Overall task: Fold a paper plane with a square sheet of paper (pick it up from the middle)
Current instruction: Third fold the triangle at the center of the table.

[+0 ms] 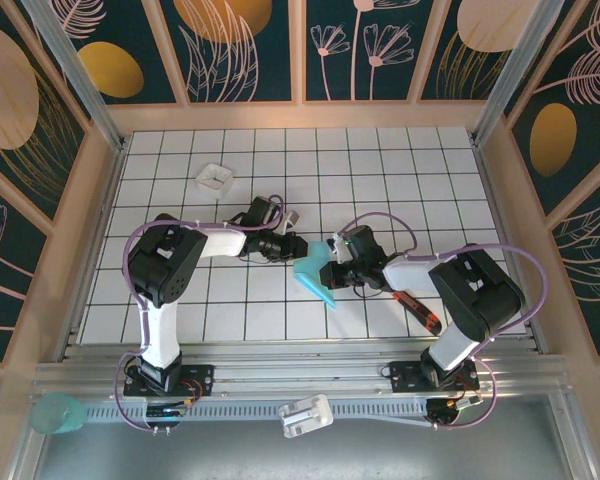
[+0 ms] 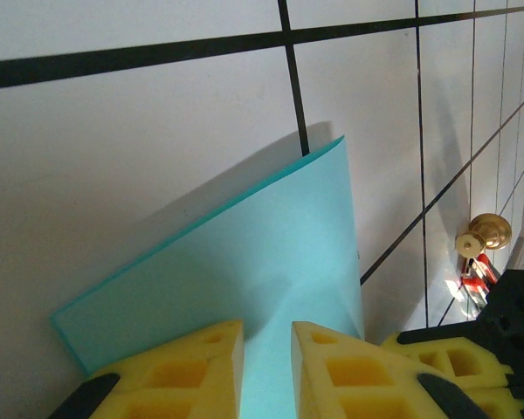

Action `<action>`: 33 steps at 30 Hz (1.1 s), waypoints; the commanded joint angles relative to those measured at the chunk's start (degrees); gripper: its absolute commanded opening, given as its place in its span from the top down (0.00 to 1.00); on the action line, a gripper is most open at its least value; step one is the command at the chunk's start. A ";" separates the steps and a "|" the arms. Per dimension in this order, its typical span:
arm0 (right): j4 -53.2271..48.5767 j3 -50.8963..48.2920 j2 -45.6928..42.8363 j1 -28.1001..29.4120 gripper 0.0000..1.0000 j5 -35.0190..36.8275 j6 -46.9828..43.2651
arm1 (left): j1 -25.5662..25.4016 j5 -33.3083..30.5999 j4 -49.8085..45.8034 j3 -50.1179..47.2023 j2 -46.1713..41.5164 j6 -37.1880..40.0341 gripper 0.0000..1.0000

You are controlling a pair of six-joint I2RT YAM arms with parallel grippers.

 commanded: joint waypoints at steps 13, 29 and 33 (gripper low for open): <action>-4.29 -1.58 -0.37 5.09 1.00 9.48 4.10 | -0.33 -1.64 -1.96 4.16 0.63 -1.41 0.64; -1.45 -3.54 -0.57 5.42 1.00 9.58 5.55 | -0.33 -7.90 -1.13 -0.14 -9.15 -3.76 0.65; -1.29 -3.61 -0.03 5.42 1.00 9.58 5.79 | -0.45 -10.71 2.97 -9.38 -17.97 -7.65 0.76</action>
